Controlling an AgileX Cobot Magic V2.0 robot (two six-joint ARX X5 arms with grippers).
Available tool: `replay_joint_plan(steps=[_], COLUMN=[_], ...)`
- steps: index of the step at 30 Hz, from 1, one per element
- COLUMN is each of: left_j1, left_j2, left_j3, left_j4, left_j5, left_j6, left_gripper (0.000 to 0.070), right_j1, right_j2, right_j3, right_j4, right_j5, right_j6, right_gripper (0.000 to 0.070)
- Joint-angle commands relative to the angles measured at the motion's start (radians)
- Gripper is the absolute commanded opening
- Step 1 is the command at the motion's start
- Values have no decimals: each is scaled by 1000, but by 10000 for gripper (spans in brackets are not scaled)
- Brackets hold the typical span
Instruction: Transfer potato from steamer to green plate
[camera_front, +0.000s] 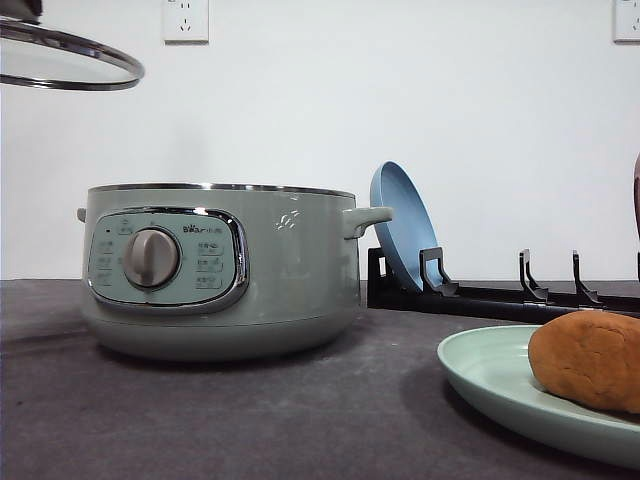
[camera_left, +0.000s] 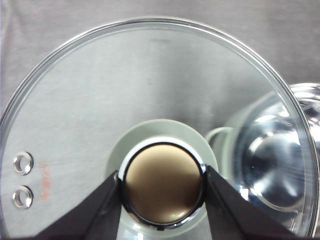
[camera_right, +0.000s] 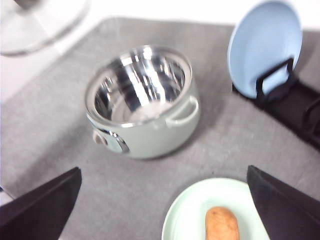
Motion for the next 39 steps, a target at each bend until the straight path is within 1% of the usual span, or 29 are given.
replay_joint_plan(steps=[1, 16, 24, 30, 39], left_j1=[-23, -290, -406, -447, -469], left_j2=[-13, -12, -3, 43, 145], left_j3=[37, 37, 37, 37, 37], left_j4=[32, 43, 46, 54, 66], left_j5=[5, 5, 5, 5, 5], left_j6=[-12, -11, -11, -10, 10], left_gripper=[0, 0, 0, 0, 0], right_j1=[5, 5, 5, 5, 5], right_j2=[-2, -13, -14, -14, -14], right_j3=[14, 14, 14, 14, 14], right_j4=[7, 23, 23, 21, 11], right_j5=[9, 8, 0, 0, 0], right_j6=[2, 8, 8, 8, 8], right_gripper=[672, 672, 672, 672, 672])
